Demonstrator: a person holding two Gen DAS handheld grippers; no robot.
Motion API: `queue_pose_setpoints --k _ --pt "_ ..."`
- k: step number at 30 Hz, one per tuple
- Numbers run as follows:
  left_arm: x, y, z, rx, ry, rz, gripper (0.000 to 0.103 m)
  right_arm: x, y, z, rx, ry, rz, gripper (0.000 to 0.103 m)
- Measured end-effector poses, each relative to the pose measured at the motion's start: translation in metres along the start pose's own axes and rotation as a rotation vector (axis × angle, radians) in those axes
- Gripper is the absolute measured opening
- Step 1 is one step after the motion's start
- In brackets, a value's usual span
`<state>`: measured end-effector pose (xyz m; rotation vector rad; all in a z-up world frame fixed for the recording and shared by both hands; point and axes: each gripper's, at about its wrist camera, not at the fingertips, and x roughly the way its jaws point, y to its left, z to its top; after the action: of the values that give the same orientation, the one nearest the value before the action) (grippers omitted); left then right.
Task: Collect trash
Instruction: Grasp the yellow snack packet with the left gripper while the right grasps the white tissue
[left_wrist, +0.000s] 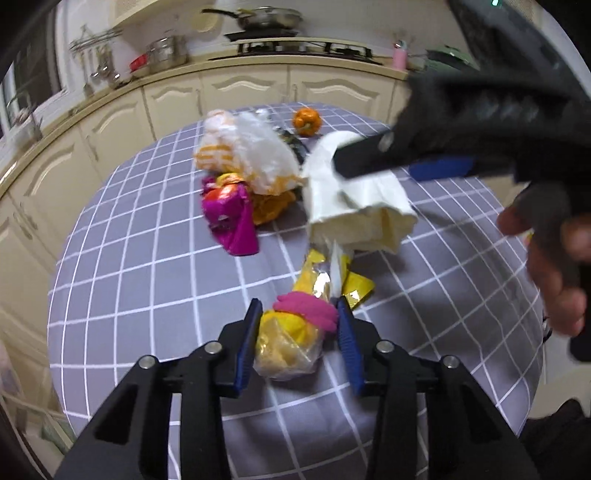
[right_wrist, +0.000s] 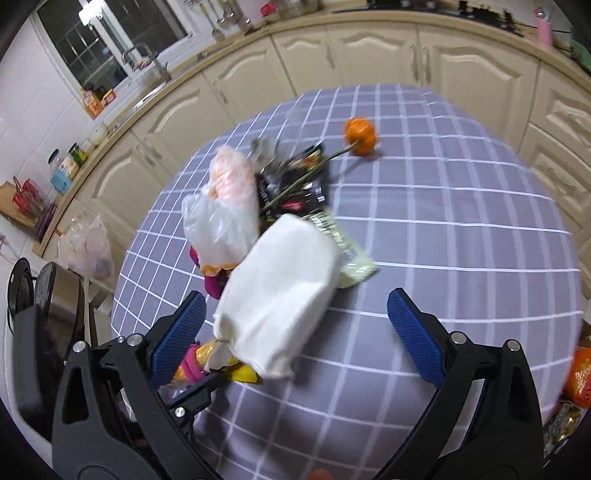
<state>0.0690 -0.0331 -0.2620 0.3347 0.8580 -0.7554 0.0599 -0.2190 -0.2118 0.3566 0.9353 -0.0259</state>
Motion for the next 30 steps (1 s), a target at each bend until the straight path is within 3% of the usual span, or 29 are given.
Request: queue_pose_setpoints --k 4,7,8,13,14,15,16,19,23,25,27,30 --pt "-0.006 0.010 0.000 -0.069 -0.021 0.004 0.038 0.008 0.005 0.005 -0.015 0.004 0.043 0.059" --pt "-0.011 0.015 -0.001 -0.097 -0.036 0.007 0.038 -0.003 0.001 0.006 -0.014 -0.013 0.043 0.025" --pt "-0.012 0.015 -0.001 -0.106 -0.041 0.004 0.038 -0.005 -0.002 0.006 -0.006 -0.012 0.055 0.022" --pt "-0.015 0.017 0.001 -0.136 -0.061 0.018 0.038 -0.010 -0.017 0.002 0.036 -0.010 0.076 0.026" --pt "-0.015 0.018 0.002 -0.142 -0.062 0.022 0.038 -0.010 -0.014 0.002 0.033 -0.012 0.068 0.039" --pt "-0.015 0.021 0.004 -0.149 -0.064 0.026 0.038 -0.011 -0.012 0.003 0.030 -0.013 0.063 0.065" --pt "-0.016 0.022 0.004 -0.160 -0.068 0.029 0.038 -0.013 -0.009 0.003 0.025 -0.025 0.057 0.070" --pt "-0.022 0.030 0.001 -0.188 -0.079 0.043 0.038 -0.009 0.004 0.007 -0.006 -0.023 0.059 0.070" --pt "-0.028 0.039 -0.001 -0.226 -0.090 0.058 0.038 0.013 0.022 0.013 -0.070 0.013 -0.005 0.070" --pt "-0.030 0.044 -0.002 -0.245 -0.093 0.062 0.038 0.023 0.025 0.013 -0.109 0.014 -0.054 0.060" --pt "-0.033 0.045 -0.003 -0.256 -0.098 0.068 0.038 0.021 0.020 0.012 -0.097 0.012 -0.034 0.052" --pt "-0.038 0.045 -0.001 -0.265 -0.116 0.068 0.038 0.014 0.012 0.008 -0.098 0.007 -0.027 0.050"
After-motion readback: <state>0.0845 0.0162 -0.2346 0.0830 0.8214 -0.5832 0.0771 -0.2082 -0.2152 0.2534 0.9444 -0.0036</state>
